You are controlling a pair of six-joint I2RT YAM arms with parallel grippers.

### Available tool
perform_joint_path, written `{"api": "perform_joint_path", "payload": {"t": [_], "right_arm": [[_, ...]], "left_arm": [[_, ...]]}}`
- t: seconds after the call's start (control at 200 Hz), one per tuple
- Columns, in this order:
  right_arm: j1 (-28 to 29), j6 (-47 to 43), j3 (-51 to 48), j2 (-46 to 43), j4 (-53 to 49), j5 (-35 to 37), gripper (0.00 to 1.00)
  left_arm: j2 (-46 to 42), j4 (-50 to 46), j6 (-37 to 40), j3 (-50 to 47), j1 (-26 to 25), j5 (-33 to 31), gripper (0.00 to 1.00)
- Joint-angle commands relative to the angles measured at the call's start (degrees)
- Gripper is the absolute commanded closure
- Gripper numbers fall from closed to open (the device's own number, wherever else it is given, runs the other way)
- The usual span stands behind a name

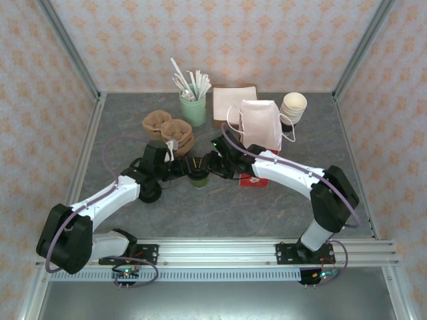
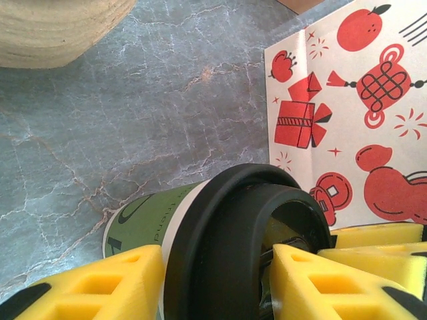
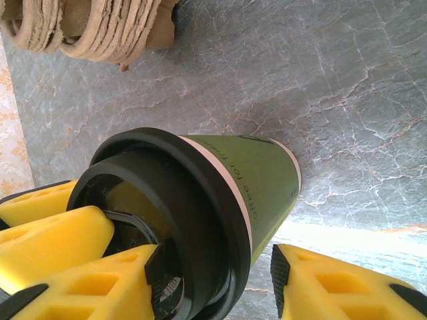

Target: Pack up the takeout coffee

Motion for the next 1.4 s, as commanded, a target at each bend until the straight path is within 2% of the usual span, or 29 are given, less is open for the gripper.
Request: {"api": "perform_joint_path", "payload": {"t": [0.0, 0.185, 0.465, 0.916, 1.176, 1.396], "right_arm": [[0.1, 0.1, 0.0, 1.9, -1.4, 0.4, 0.52], [0.1, 1.0, -1.1, 3.2, -0.6, -0.1, 0.56], [0.0, 0.8, -1.2, 3.2, -0.6, 0.1, 0.54], [-0.2, 1.3, -5.3, 3.1, 1.8, 0.0, 0.59], [-0.2, -0.6, -0.6, 2.7, -0.8, 0.5, 0.56], [-0.2, -1.4, 2.9, 3.8, -2.2, -0.3, 0.55]], "left_arm": [[2.1, -4.4, -0.3, -3.2, 0.2, -1.1, 0.55], [3.6, -3.1, -0.4, -4.0, 0.2, -1.0, 0.55], [5.8, -1.0, -0.7, -5.3, 0.2, -0.4, 0.56], [0.7, -4.8, 1.0, -4.4, 0.3, -0.8, 0.51], [-3.1, -8.9, 2.4, 0.2, -0.1, -1.6, 0.44], [-2.2, -11.6, 3.3, 3.7, -0.1, -2.2, 0.42]]}}
